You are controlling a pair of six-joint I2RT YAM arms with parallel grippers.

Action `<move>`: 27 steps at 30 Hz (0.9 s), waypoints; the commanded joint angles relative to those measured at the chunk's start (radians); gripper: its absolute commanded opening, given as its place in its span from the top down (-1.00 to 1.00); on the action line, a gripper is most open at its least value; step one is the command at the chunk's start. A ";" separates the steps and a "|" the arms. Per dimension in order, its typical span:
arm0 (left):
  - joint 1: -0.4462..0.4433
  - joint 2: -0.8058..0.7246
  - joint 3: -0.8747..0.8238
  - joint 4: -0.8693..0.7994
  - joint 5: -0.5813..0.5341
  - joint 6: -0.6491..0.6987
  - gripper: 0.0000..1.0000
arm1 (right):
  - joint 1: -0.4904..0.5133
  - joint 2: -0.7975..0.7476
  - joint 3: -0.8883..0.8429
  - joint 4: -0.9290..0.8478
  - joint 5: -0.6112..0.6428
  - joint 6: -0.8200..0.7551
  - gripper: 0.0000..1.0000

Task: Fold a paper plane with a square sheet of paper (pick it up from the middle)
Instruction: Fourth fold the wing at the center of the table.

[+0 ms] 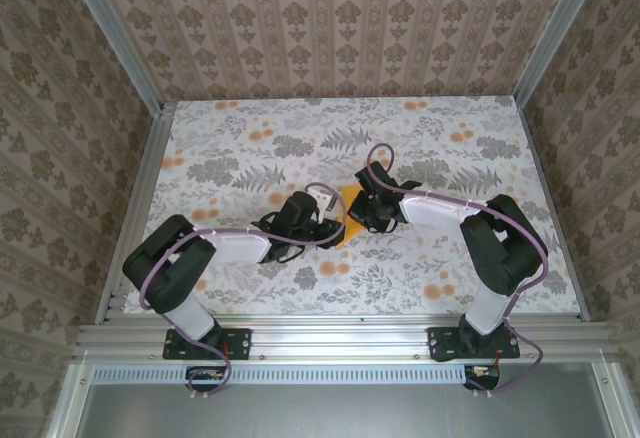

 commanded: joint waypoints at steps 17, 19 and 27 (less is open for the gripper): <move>-0.047 0.082 0.067 -0.011 -0.108 0.103 0.38 | -0.026 0.040 0.003 0.070 -0.113 0.086 0.90; -0.046 0.084 0.066 -0.016 -0.125 0.101 0.42 | -0.027 0.040 -0.002 0.077 -0.119 0.091 0.90; -0.051 0.092 0.064 -0.020 -0.148 0.102 0.44 | -0.035 0.032 -0.017 0.099 -0.138 0.117 0.89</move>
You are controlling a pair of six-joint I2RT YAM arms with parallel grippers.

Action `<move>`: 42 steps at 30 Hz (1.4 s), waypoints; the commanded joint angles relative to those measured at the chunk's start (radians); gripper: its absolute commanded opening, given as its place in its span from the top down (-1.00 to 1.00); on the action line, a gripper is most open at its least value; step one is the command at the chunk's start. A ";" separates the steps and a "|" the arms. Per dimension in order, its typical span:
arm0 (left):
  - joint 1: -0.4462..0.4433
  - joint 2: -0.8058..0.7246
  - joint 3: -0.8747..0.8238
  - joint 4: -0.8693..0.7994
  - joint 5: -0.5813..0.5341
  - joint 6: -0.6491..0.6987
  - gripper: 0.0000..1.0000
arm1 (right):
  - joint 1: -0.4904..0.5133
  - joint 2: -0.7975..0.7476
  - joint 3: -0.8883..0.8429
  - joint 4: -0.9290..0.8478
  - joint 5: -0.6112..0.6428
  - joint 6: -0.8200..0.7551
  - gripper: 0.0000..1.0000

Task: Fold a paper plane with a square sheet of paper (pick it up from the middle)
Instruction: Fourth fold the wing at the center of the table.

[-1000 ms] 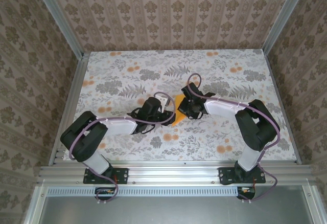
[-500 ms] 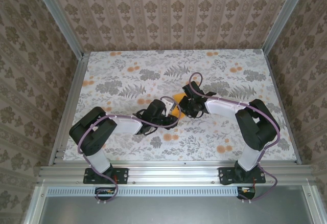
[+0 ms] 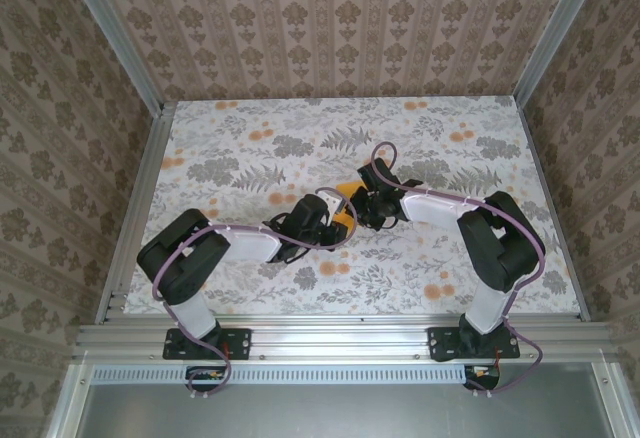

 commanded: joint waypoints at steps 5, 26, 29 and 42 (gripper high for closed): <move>-0.012 0.021 0.016 -0.019 -0.051 0.026 0.50 | -0.012 -0.002 -0.023 0.014 -0.031 0.038 0.88; 0.034 0.022 -0.020 0.021 0.065 -0.084 0.76 | -0.147 -0.132 -0.235 0.372 -0.228 -0.263 0.05; 0.055 0.030 -0.026 0.036 0.104 -0.119 0.77 | -0.148 -0.126 -0.233 0.363 -0.214 -0.324 0.14; 0.084 0.045 -0.033 0.067 0.146 -0.162 0.78 | -0.147 0.008 -0.175 0.384 -0.276 -0.366 0.64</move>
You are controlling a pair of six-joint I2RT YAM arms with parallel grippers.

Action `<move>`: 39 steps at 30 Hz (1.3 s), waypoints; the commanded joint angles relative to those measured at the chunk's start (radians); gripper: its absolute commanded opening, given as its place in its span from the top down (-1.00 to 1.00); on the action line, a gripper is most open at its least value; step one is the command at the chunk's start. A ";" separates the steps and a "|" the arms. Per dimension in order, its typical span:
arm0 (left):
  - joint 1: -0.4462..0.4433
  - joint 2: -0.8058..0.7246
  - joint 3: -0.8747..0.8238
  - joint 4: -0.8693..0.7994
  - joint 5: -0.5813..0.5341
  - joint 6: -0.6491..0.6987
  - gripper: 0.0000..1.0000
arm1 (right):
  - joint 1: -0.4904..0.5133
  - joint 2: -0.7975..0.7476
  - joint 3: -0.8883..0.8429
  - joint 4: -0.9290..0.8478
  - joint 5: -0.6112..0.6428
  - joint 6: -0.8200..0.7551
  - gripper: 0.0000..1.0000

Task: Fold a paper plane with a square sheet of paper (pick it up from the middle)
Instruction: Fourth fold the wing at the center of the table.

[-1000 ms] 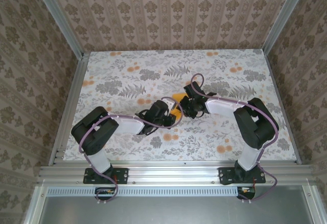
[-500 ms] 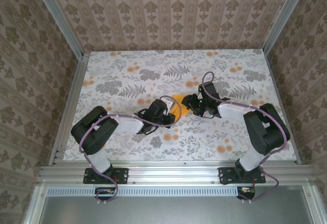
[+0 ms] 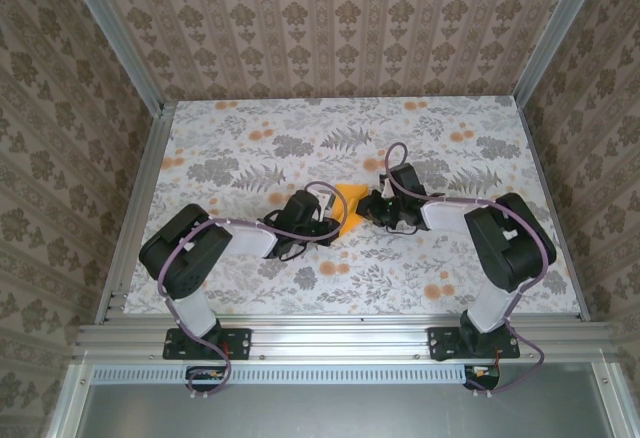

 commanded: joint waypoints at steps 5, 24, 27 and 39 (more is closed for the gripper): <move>0.007 0.016 -0.016 0.019 0.021 -0.009 0.78 | -0.001 0.078 0.068 0.079 -0.054 0.001 0.64; 0.040 0.018 0.061 -0.040 0.087 -0.066 0.42 | -0.001 0.146 0.039 0.111 -0.066 0.042 0.52; 0.049 0.020 0.076 -0.043 0.097 -0.075 0.34 | -0.001 0.156 0.038 0.097 -0.052 0.043 0.48; 0.119 -0.028 0.054 -0.070 0.079 -0.175 0.29 | 0.000 0.182 0.036 0.046 -0.017 0.050 0.43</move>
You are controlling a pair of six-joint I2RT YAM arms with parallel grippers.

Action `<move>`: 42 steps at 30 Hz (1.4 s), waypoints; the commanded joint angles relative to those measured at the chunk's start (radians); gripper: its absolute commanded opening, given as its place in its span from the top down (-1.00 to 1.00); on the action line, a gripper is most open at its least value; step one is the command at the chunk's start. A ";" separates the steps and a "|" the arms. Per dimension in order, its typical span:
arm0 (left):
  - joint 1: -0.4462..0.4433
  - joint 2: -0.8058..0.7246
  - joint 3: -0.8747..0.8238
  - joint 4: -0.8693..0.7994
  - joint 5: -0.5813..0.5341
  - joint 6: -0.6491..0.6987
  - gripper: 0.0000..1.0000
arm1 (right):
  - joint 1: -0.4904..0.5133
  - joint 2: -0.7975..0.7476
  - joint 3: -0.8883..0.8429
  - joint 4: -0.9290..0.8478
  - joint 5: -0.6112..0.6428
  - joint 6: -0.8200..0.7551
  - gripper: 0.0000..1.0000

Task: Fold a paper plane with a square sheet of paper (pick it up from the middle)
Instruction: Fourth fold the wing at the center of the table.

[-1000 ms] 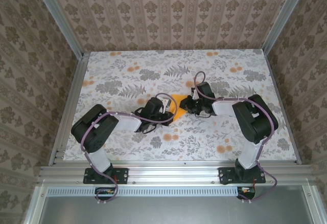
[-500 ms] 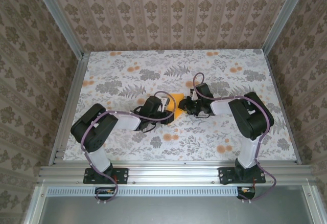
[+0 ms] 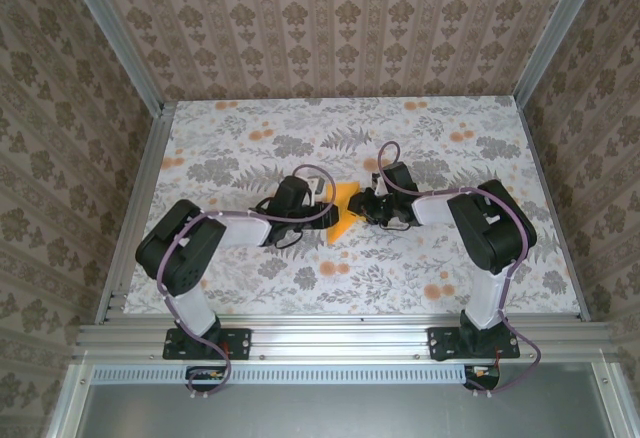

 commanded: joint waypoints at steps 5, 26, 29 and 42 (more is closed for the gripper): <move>0.021 0.015 0.049 -0.120 0.022 -0.078 0.62 | -0.001 0.054 -0.020 -0.063 0.048 0.016 0.43; 0.021 0.166 0.229 -0.252 0.157 -0.048 0.96 | 0.016 0.065 -0.022 -0.117 0.056 -0.033 0.31; 0.021 0.179 0.242 -0.261 0.170 -0.046 0.95 | 0.022 0.066 -0.020 -0.134 0.065 -0.046 0.30; 0.044 0.155 0.239 -0.266 0.174 -0.058 0.95 | 0.055 0.080 0.022 -0.288 0.175 -0.094 0.19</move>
